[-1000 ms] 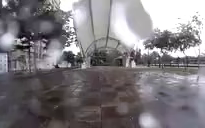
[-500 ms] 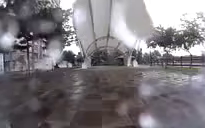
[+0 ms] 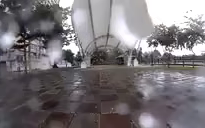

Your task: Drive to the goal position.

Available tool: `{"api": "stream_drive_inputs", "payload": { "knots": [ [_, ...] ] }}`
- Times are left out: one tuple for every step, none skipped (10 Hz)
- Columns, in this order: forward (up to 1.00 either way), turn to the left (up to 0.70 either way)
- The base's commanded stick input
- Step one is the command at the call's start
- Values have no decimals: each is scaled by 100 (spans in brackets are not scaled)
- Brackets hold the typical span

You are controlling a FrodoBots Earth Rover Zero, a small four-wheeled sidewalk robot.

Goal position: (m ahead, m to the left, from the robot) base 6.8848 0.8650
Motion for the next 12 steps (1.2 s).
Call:
{"api": "stream_drive_inputs", "payload": {
  "knots": [
    [100,1],
    [100,3],
    [100,16],
    [100,25],
    [100,16],
    [100,3],
    [100,0],
    [100,0],
    [100,0],
    [100,0],
    [100,0],
    [100,0]
  ]
}}
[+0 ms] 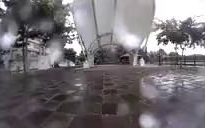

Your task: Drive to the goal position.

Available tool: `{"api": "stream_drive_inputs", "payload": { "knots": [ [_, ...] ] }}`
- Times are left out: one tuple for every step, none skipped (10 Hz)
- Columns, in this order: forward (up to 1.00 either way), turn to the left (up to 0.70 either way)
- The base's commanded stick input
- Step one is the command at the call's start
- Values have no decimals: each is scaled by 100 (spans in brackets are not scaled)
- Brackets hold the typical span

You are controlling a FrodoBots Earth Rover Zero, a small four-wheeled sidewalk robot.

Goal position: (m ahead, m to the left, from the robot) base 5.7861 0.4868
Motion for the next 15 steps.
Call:
{"api": "stream_drive_inputs", "payload": {
  "knots": [
    [100,0],
    [100,0],
    [100,0],
    [100,0],
    [100,0],
    [100,0],
    [100,0],
    [100,0],
    [100,0],
    [100,0],
    [100,0],
    [100,0],
    [100,0],
    [100,0],
    [100,0]
  ]
}}
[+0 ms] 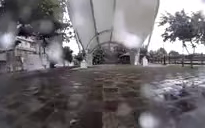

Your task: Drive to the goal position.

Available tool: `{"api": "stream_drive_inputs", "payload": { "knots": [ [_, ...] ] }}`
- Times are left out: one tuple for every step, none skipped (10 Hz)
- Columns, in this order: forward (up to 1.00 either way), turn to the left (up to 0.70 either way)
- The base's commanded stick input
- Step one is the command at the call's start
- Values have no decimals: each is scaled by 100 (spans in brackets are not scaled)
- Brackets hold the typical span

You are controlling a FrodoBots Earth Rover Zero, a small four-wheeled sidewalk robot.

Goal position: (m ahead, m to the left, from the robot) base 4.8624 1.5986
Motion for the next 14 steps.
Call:
{"api": "stream_drive_inputs", "payload": {
  "knots": [
    [100,0],
    [100,0],
    [100,0],
    [100,0],
    [100,0],
    [100,0],
    [100,0],
    [100,0],
    [100,0],
    [100,4],
    [100,13],
    [100,24],
    [100,21],
    [100,0]
  ]
}}
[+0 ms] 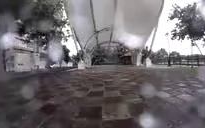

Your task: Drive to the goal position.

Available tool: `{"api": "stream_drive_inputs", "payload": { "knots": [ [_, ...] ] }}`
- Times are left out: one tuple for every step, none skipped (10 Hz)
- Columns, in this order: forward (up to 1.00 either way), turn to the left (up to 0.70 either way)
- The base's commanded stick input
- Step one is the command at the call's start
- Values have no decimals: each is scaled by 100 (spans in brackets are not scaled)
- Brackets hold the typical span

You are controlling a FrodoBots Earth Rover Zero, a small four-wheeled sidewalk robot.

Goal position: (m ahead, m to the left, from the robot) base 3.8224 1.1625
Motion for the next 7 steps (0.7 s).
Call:
{"api": "stream_drive_inputs", "payload": {
  "knots": [
    [100,0],
    [100,0],
    [100,0],
    [100,0],
    [100,0],
    [100,0],
    [100,0]
  ]
}}
